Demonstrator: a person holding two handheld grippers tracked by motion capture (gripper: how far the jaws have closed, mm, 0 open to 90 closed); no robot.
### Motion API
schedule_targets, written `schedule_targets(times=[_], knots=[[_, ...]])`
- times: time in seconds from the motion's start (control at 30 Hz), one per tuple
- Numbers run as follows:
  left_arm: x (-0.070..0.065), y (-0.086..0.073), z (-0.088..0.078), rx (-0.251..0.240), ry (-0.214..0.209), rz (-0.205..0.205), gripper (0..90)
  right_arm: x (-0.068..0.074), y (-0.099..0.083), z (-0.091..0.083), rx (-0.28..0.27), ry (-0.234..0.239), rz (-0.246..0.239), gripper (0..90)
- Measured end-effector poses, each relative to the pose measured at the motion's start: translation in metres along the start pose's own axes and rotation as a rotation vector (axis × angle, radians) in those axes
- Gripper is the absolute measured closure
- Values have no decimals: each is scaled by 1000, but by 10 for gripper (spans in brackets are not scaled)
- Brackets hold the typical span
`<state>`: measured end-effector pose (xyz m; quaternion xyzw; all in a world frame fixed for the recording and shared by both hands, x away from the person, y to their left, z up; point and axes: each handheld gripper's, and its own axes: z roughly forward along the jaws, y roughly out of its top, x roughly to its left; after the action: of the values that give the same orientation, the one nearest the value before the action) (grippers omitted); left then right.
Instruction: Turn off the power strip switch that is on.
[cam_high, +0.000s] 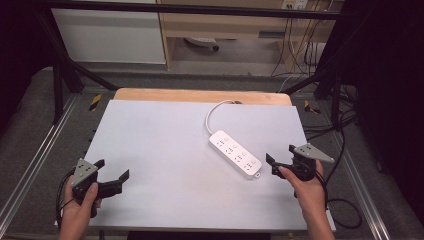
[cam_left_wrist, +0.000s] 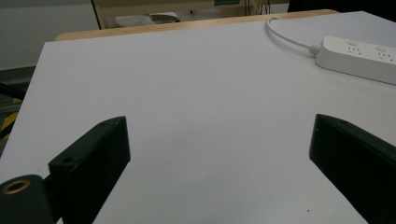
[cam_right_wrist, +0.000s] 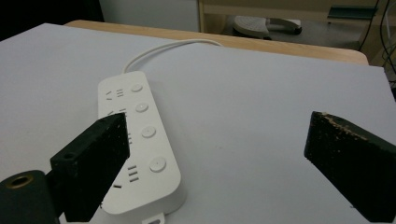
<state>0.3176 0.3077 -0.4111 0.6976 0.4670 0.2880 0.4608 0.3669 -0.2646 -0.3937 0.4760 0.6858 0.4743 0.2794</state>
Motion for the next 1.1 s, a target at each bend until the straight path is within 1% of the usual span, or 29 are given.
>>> schedule_targets(times=[0.07, 0.13, 0.2, 0.27, 0.33, 0.4, 0.53, 0.6, 0.63, 0.67, 0.8, 1.07, 1.1], knots=[[-1, 0, 0, 1, -2, -1, 51, 1, 4, 4, 3, 8, -2, 57], [-1, 0, 0, 2, -3, -1, 51, 2, 7, 7, -3, 19, 11, 58], [-1, 0, 0, 1, -3, -1, 51, 2, 9, 9, -4, 24, 13, 58], [0, 0, 0, 1, -4, -3, 51, 5, 13, 14, 2, 26, 6, 56], [0, 0, 0, 1, -3, -3, 51, 6, 14, 16, 2, 22, 5, 56], [0, 0, 0, 2, -4, -3, 51, 9, 18, 22, 10, 29, -5, 56], [-1, 0, 1, 3, -5, 1, 51, 11, 23, 27, 10, 38, -17, 66], [0, 0, 1, 4, -5, 1, 51, 12, 24, 29, 9, 39, -24, 69], [0, 0, 1, 4, -6, 1, 51, 13, 25, 30, 7, 41, -19, 70], [0, 0, 1, 4, -6, 1, 51, 14, 27, 32, 4, 41, -28, 81], [0, 0, 1, 3, -3, 5, 51, 16, 30, 36, -2, 42, -29, 87], [0, 0, 1, 5, -5, 6, 51, 19, 33, 42, 0, 43, -25, 61], [0, 0, 1, 5, -6, 6, 51, 20, 34, 43, 8, 39, -18, 57]])
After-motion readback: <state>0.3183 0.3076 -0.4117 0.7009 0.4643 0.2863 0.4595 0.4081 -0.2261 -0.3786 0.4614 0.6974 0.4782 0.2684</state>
